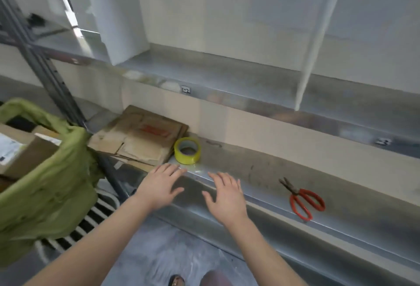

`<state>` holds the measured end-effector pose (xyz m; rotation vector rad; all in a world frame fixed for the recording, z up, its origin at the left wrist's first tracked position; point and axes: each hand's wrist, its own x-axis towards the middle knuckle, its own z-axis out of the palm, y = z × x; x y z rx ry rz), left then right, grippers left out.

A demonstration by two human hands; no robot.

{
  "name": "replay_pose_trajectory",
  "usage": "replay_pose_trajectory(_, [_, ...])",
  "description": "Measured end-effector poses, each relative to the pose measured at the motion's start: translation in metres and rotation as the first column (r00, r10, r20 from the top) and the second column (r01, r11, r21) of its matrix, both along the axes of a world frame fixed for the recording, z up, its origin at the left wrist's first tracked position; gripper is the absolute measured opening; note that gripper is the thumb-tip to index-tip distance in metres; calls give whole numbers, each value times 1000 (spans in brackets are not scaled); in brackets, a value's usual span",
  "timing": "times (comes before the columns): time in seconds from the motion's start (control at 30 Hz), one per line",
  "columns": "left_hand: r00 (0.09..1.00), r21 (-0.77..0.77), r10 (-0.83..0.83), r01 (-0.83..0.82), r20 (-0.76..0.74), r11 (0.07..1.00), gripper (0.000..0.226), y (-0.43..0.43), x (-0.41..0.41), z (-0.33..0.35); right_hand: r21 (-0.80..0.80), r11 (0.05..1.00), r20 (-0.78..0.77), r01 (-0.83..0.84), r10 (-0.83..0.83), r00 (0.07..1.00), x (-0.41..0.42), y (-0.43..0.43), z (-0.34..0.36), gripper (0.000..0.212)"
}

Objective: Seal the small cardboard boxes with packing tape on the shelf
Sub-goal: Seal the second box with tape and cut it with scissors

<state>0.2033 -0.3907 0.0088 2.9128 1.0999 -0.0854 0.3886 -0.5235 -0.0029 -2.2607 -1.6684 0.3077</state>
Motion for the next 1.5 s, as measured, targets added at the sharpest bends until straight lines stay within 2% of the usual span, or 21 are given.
replay_pose_trajectory(0.1, [999,13,24,-24,-43,1000,64,58,-38,-7,29,998,8,-47,47,999,-33,70,-6,59])
replay_pose_trajectory(0.3, [995,-47,76,-79,-65,996,62,148,-101,-17,-43,998,-30,-39,38,999,-87,177,-22,57])
replay_pose_trajectory(0.47, [987,-80,148,-152,-61,985,62,228,-145,-24,-143,989,-84,41,-53,995,-111,229,-41,59])
replay_pose_trajectory(0.53, [984,-89,164,-170,-69,981,62,263,-160,-28,-187,979,-58,83,-95,994,-119,246,-47,60])
replay_pose_trajectory(0.63, [980,-92,174,-183,-98,979,63,314,-178,-39,-169,966,26,193,-192,981,-131,272,-54,57])
replay_pose_trajectory(0.7, [975,-151,196,-210,-104,966,67,343,-185,-47,-164,948,31,273,-272,962,-139,289,-58,57])
replay_pose_trajectory(0.8, [969,-305,231,-247,-88,920,74,372,-189,-58,-227,891,-70,394,-418,906,-151,306,-61,64])
replay_pose_trajectory(0.9, [954,-462,300,-270,-11,844,78,389,-186,-64,-272,812,-142,516,-564,813,-156,315,-61,74])
replay_pose_trajectory(1.07, [910,-599,407,-282,81,749,72,404,-174,-68,-340,709,-276,618,-703,655,-154,331,-52,86])
replay_pose_trajectory(1.17, [877,-668,463,-270,126,693,73,404,-167,-65,-317,706,-355,633,-708,611,-150,333,-46,87])
replay_pose_trajectory(1.3, [848,-677,477,-211,232,705,78,403,-168,-51,-239,735,-359,634,-674,646,-157,324,-36,72])
replay_pose_trajectory(1.43, [821,-700,472,-130,321,702,84,394,-171,-30,-60,710,-604,701,-585,541,-151,305,-23,67])
replay_pose_trajectory(1.5, [828,-701,444,-90,342,707,86,379,-164,-21,13,713,-642,701,-531,552,-139,287,-18,71])
